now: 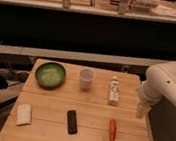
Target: Push the eraser across the table
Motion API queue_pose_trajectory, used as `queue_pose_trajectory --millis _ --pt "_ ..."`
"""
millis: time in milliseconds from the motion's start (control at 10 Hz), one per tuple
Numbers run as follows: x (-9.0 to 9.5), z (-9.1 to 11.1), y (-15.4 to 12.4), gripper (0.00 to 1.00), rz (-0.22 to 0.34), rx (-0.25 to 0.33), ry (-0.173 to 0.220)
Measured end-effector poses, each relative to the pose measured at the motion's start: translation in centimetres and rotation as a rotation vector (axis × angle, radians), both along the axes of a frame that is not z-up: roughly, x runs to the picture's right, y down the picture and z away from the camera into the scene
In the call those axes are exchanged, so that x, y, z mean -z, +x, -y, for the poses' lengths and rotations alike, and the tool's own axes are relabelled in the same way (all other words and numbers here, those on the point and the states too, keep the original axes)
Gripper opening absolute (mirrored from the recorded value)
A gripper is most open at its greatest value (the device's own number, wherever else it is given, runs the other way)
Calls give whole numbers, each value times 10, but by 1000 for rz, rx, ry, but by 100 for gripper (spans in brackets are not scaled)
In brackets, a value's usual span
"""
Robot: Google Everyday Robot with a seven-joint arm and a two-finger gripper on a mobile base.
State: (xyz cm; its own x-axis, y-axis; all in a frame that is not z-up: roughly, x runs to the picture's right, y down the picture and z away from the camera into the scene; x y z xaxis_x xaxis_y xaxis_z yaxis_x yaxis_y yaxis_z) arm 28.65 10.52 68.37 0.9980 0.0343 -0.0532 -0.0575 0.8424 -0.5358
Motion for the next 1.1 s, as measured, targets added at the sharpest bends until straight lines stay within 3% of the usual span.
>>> queue_pose_trajectory --millis 600,900,1100 --pt "0 -5 -4 80 4 17 -2" --pt "-3 -19 -45 80 34 87 -12" --pt "-4 -31 -58 80 48 123 -17"
